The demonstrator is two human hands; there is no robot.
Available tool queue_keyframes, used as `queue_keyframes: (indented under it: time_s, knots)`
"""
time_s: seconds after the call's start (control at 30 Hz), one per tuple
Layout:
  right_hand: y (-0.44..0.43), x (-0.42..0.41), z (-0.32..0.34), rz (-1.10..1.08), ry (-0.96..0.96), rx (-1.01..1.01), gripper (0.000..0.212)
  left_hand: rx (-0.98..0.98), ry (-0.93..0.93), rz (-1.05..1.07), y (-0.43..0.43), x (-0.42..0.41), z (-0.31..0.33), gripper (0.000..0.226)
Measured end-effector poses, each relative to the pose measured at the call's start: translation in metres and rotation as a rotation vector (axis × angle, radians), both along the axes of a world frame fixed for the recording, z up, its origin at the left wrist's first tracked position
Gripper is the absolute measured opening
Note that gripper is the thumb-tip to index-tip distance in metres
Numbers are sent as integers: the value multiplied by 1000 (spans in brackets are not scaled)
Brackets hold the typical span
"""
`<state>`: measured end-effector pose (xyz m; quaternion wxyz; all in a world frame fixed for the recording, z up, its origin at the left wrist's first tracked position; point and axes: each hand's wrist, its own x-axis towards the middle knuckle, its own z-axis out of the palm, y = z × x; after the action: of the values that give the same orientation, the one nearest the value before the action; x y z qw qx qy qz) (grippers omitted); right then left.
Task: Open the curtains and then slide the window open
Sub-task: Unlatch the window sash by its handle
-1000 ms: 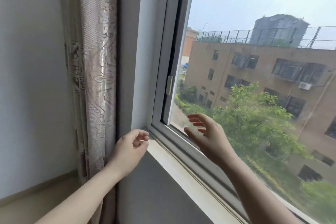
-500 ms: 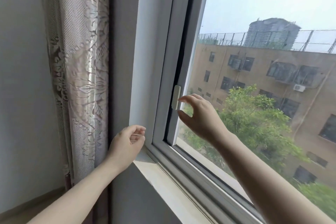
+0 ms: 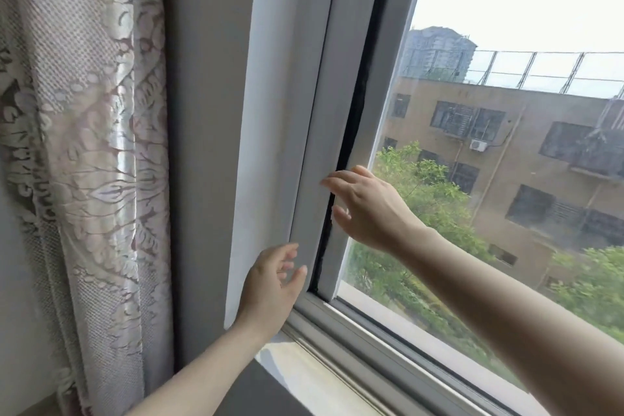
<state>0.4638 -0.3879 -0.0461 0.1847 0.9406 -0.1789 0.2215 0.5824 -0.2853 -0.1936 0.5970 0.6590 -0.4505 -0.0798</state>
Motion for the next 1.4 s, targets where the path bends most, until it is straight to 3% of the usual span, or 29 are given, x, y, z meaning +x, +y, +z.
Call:
queue_keyframes:
  time_s: [0.3,0.6,0.87,1.2,1.4]
  knots:
    - [-13,-5,17,4,182,-197,24,-61,38,-96,-43,-18,-14,41]
    - [-27,-10,13,57,323,-360,20,-231,-27,47,-63,-46,-21,55]
    - [-28,-6,13,21,231,-362,21,-345,-26,117,-75,-46,5,43]
    - [-28,-11,14,69,194,-364,7,-401,-50,155,-82,-42,9,26]
    - [-28,-16,13,44,219,-382,20,-383,-40,156,-80,-46,9,31]
